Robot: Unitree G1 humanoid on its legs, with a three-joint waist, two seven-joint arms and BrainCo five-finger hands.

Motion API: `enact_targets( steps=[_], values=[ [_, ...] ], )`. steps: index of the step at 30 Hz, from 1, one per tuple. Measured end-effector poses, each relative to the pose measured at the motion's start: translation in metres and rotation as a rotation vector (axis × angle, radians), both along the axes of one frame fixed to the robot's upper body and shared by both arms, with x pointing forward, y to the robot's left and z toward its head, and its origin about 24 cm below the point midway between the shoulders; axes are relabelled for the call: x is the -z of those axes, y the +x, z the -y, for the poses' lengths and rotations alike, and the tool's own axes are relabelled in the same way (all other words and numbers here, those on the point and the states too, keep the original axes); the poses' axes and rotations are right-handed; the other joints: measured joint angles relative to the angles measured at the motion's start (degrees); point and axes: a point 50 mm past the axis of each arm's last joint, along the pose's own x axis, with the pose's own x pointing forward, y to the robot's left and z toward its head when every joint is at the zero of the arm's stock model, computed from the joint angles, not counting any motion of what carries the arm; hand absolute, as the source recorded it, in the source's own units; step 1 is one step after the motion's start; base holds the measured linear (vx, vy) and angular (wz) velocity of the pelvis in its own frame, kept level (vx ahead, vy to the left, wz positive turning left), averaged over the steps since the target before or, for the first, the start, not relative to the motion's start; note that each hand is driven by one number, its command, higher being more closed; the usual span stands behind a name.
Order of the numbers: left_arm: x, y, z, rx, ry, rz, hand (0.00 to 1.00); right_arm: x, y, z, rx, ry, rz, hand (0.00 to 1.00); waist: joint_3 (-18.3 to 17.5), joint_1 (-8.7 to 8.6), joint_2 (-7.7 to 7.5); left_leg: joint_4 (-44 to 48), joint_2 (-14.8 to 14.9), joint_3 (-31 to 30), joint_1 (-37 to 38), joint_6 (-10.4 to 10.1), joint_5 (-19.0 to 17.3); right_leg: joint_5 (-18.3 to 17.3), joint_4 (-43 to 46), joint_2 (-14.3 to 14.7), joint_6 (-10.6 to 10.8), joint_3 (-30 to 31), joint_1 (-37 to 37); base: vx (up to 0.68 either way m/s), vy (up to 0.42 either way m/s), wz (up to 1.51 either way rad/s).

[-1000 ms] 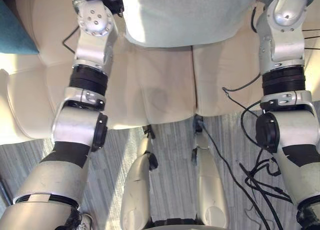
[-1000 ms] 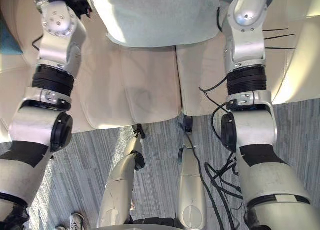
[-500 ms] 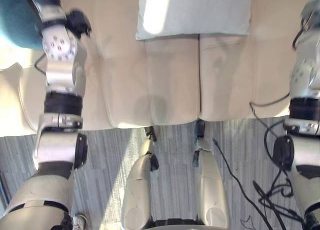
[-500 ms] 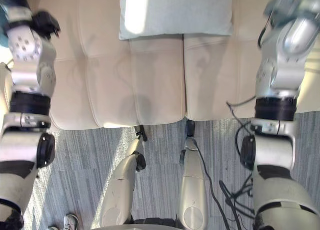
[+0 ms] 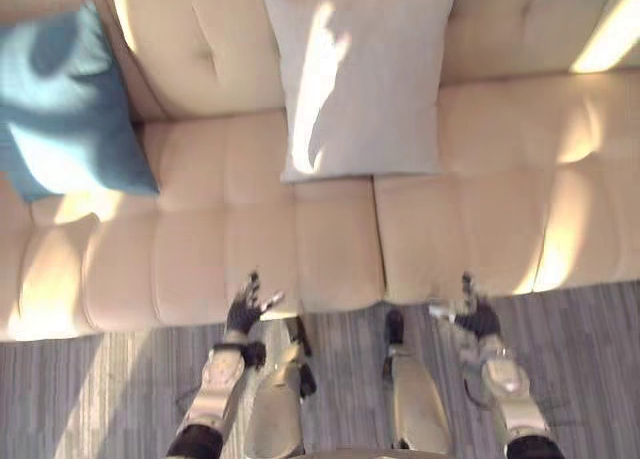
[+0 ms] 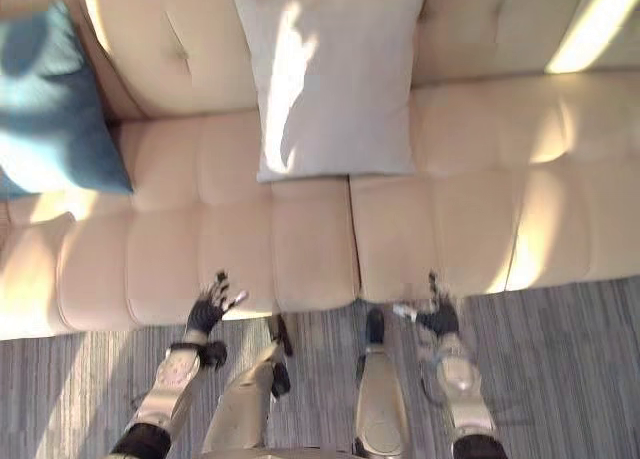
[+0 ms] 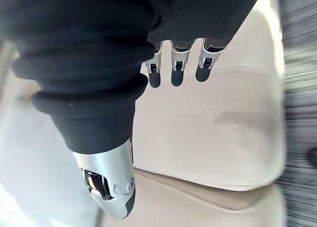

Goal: Pick up cushions and gather them together orderly.

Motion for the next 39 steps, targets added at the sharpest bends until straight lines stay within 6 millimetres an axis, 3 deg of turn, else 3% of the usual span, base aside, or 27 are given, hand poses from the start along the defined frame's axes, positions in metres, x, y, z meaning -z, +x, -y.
enact_targets(
  steps=[3,5,9,11,16,17,19,20,21,22,23,24,25,26,27,28,29,30,34,36,39],
  values=[
    [0.024,-0.036,-0.02,-0.051,0.049,-0.146,0.0,0.025,-0.03,0.01,-0.015,-0.028,-0.168,0.0,-2.71,-0.05,-0.06,-1.51,-0.35,-0.14,4.48,-0.42,-0.42,-0.13,-1.89,0.01,0.17,-0.04,4.52,0.11,0.003,-0.01],
    [0.032,-0.052,-0.028,-0.072,0.065,-0.21,0.0,0.033,-0.04,0.014,-0.023,-0.05,-0.235,0.0,-3.93,-0.15,-0.1,-2.37,-0.66,-0.06,6.75,-0.39,-0.42,0.24,-2.82,-0.04,0.35,0.13,6.54,0.1,0.015,-0.09],
    [0.045,-0.072,-0.03,-0.057,0.072,-0.307,0.0,0.045,-0.055,0.021,-0.015,-0.047,-0.332,0.0,-5.79,-0.34,-0.09,-5.87,-1.31,0.91,12.26,-0.68,-0.21,0.37,-4.77,-0.04,0.45,0.45,10.53,0.06,0.03,-0.1],
    [0.048,-0.074,-0.03,-0.049,0.066,-0.33,0.0,0.049,-0.06,0.023,0.002,-0.042,-0.368,0.0,-6.58,-0.44,-0.31,-7.01,-1.64,1.51,13.95,-0.76,-0.13,0.33,-4.87,-0.05,0.51,1.15,11.3,0.07,0.033,-0.19],
    [0.044,-0.064,-0.031,-0.046,0.071,-0.31,0.0,0.049,-0.047,0.017,0.012,-0.02,-0.359,0.0,-5.94,-0.81,-1.84,-5.56,-1.89,3.84,12.69,-0.28,-0.05,2.27,-4.5,-0.11,1.21,4.19,9.02,0.01,0.027,-0.27],
    [0.04,-0.053,-0.032,-0.039,0.078,-0.282,0.0,0.049,-0.042,0.011,0.007,-0.005,-0.344,0.0,-5.67,-1.33,-2.56,-1.57,-1.35,3.81,9.25,1.06,-1.05,3.25,-2.51,-0.38,1.41,4.18,6.52,-0.03,0.002,-0.11],
    [0.034,-0.04,-0.03,-0.034,0.077,-0.244,0.0,0.049,-0.035,0.004,0.0,0.017,-0.331,0.0,-5.02,-1.1,-2.54,4.64,1.47,3.94,5.05,2.39,-3.11,5.64,1.0,0.37,1.72,3.55,2.92,-0.1,-0.029,-0.17],
    [0.032,-0.037,-0.029,-0.031,0.078,-0.226,0.0,0.049,-0.033,-0.001,-0.01,0.029,-0.325,0.0,-4.32,-1.0,-2.41,6.25,2.79,4.51,5.03,2.83,-4.01,2.16,9.37,0.46,0.51,3.36,0.98,-0.14,-0.098,0.02],
    [0.028,-0.033,-0.028,-0.026,0.078,-0.204,0.0,0.053,-0.038,-0.009,-0.015,0.053,-0.335,0.0,-3.57,-1.12,-2.73,8.32,2.85,3.15,5.01,2.92,-4.64,-4.67,26.85,-0.07,-0.99,3.3,-1.15,-0.14,-0.162,0.46],
    [0.026,-0.033,-0.028,-0.028,0.079,-0.19,0.0,0.059,-0.049,-0.016,-0.021,0.077,-0.365,0.0,-3.86,-0.88,-3.74,10.16,2.83,1.24,4.67,2.85,-4.82,-8.31,37.95,0.2,0.35,3.17,0.46,-0.15,-0.162,0.64],
    [0.026,-0.034,-0.027,-0.031,0.077,-0.188,0.0,0.06,-0.051,-0.017,-0.027,0.078,-0.373,0.0,-4.04,-0.34,-4.05,10.68,2.86,0.75,4.21,2.8,-4.78,-9.08,38.87,0.47,0.73,3.15,1.84,-0.19,-0.194,0.49],
    [0.025,-0.035,-0.027,-0.035,0.078,-0.186,0.0,0.061,-0.053,-0.018,-0.029,0.079,-0.377,0.0,-4.13,0.23,-4.5,10.98,2.86,0.49,3.43,2.56,-4.58,-9.62,37.94,0.54,0.93,2.96,3.71,-0.24,-0.229,0.13],
    [0.028,-0.039,-0.026,-0.057,0.067,-0.197,0.0,0.056,-0.042,-0.018,-0.039,0.072,-0.347,0.0,-4.65,0.72,-5.18,11.77,3.77,0.08,0.32,1.2,-3.06,-14.81,29.79,1.49,0.23,1.56,5.81,-0.26,-0.237,0.0],
    [0.028,-0.04,-0.025,-0.067,0.06,-0.197,0.0,0.054,-0.037,-0.017,-0.04,0.068,-0.332,0.0,-4.8,0.94,-4.67,11.62,4.34,0.0,-0.57,0.62,-2.57,-15.92,26.85,2.24,-0.45,1.01,6.19,-0.3,-0.226,-0.33],
    [0.031,-0.044,-0.023,-0.069,0.05,-0.207,0.0,0.048,-0.028,-0.016,-0.035,0.069,-0.293,0.0,-4.89,2.14,-3.55,10.09,5.38,0.38,-2.49,-0.52,-1.48,-18.13,19.43,4.04,-3.38,0.68,7.2,-0.34,-0.19,-0.4],
    [0.034,-0.046,-0.017,-0.074,0.03,-0.223,0.0,0.043,-0.019,-0.013,-0.031,0.063,-0.265,0.0,-3.4,2.23,-1.02,8.66,6.72,-0.55,-3.29,-0.84,-1.32,-17.26,16.83,6.04,-4.77,-0.46,7.24,-0.42,-0.175,-0.23],
    [0.036,-0.048,-0.012,-0.076,0.013,-0.23,0.0,0.043,-0.02,-0.009,-0.012,0.069,-0.268,0.0,-2.93,1.7,0.24,6.02,7.25,-1.07,-3.22,-2.73,-2.69,-14.93,14.83,7.11,-6.2,-1.66,7.03,-0.35,-0.122,0.11],
    [0.037,-0.05,-0.01,-0.078,0.006,-0.235,0.0,0.044,-0.021,-0.008,-0.006,0.07,-0.272,0.0,-2.83,1.51,0.06,5.24,7.27,-1.09,-3.05,-3.73,-3.13,-14.13,14.15,7.23,-6.87,-2.02,6.84,-0.31,-0.104,0.17],
    [0.04,-0.055,-0.005,-0.08,-0.011,-0.25,0.0,0.041,-0.024,0.007,0.062,0.054,-0.26,0.0,-2.63,1.43,-0.45,16.12,4.91,-1.67,-2.13,-2.99,-3.67,-10.44,10.93,6.68,-7.77,-0.95,5.33,-0.2,-0.076,-0.09],
    [0.04,-0.055,-0.005,-0.081,-0.012,-0.251,0.0,0.038,-0.022,0.013,0.066,0.036,-0.254,0.0,-2.92,1.42,0.04,18.56,2.84,-3.16,1.33,-2.13,-10.43,-8.79,9.96,6.74,-6.78,1.07,3.83,-0.16,0.023,-0.33],
    [0.039,-0.051,-0.003,-0.079,-0.015,-0.244,0.0,0.037,-0.02,0.012,0.065,0.035,-0.248,0.0,-3.01,1.22,-0.03,11.93,0.26,-4.13,6.77,-2.11,-13.32,-7.37,9.49,6.67,-5.06,3.75,3.19,-0.08,0.081,-0.4]
  ],
)
